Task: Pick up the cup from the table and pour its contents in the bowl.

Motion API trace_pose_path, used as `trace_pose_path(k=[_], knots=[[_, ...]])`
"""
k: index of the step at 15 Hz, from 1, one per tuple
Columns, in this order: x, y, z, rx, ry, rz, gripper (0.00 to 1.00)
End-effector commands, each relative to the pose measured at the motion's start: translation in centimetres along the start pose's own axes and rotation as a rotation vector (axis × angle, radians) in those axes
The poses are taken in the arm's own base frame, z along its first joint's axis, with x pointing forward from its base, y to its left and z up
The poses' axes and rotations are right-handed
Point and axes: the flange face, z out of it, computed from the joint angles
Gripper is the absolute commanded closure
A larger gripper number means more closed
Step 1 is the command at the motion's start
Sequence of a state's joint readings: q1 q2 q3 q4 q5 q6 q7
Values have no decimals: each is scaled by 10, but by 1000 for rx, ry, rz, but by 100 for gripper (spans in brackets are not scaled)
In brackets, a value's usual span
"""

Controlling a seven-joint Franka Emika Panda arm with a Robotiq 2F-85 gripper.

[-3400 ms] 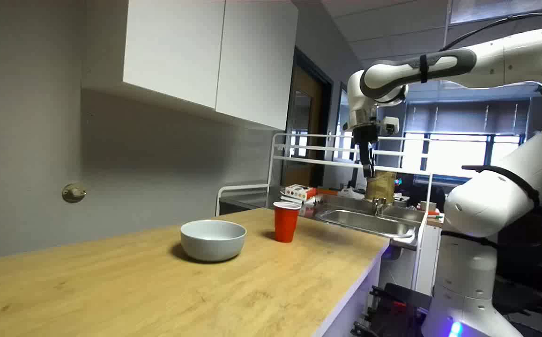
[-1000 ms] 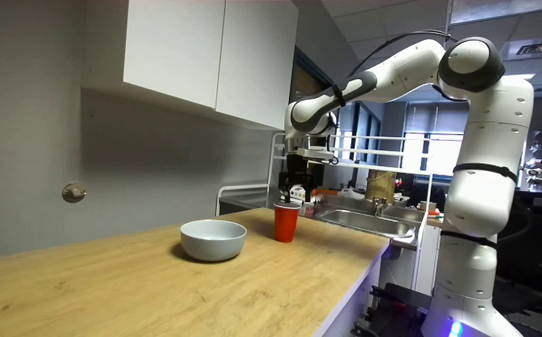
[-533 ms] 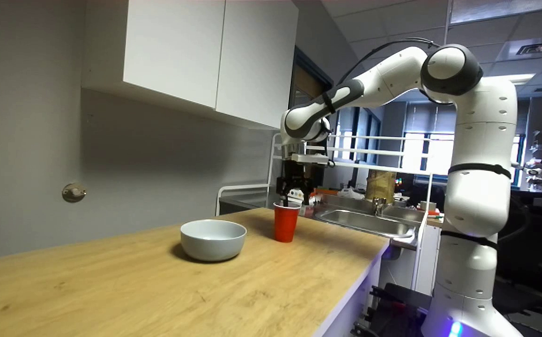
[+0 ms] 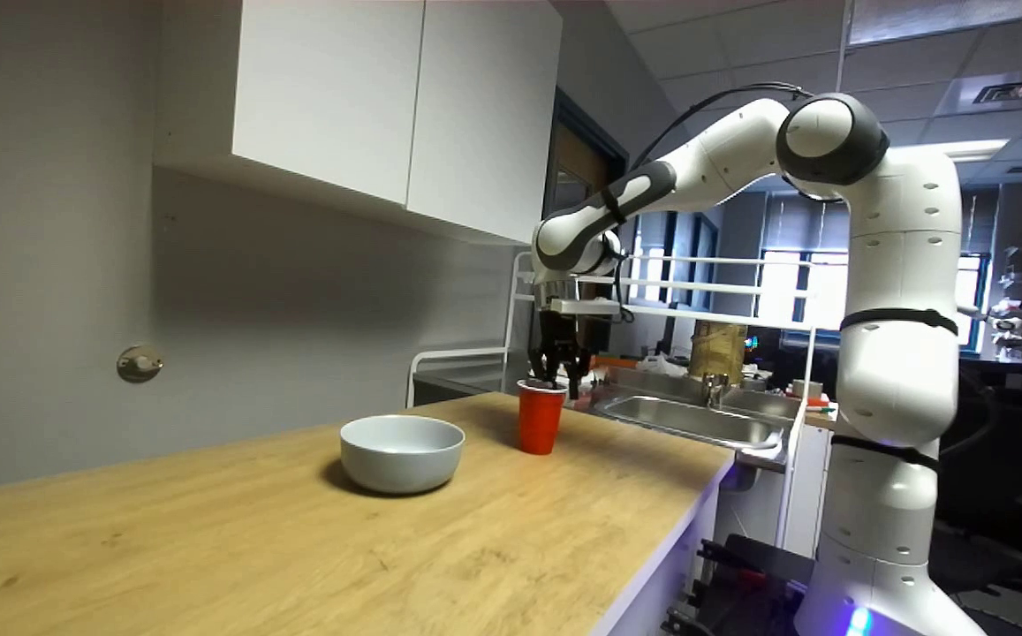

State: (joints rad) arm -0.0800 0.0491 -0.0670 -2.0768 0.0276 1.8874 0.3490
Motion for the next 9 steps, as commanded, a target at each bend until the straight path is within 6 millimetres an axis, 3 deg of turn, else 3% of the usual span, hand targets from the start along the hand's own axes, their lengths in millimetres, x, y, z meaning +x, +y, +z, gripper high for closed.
trace_pose_path(k=[1, 3, 5, 9], knots=[[4, 0, -8, 3, -20, 12, 80], [3, -3, -11, 3, -20, 5, 93], [-1, -7, -16, 1, -13, -3, 97], [-25, -30, -38, -11, 20, -53, 94]])
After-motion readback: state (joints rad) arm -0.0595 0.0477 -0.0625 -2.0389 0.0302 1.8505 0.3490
